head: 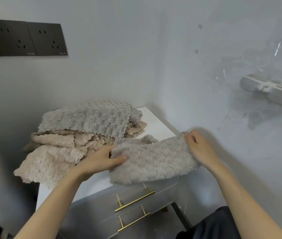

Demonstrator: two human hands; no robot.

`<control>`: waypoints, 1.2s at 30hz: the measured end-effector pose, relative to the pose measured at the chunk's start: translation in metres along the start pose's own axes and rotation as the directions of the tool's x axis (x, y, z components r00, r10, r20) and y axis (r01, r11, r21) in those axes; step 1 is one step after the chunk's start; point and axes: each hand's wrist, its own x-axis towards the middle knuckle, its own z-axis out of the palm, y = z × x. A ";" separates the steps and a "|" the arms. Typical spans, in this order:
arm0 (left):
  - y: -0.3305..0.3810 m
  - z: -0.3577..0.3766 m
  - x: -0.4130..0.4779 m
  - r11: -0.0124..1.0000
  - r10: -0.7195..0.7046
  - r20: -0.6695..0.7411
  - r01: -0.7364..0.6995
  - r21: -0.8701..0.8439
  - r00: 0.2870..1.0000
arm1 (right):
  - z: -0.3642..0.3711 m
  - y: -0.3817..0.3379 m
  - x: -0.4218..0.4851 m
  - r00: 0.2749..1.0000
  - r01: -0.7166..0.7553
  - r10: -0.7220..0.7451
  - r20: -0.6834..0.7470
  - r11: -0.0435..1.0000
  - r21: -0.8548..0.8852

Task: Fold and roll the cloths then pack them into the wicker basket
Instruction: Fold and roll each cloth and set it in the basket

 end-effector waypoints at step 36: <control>-0.005 0.023 0.027 0.831 -0.127 -0.424 0.329 0.448 0.897 | 0.008 0.000 0.001 0.984 -0.124 0.156 0.084 0.946 -0.300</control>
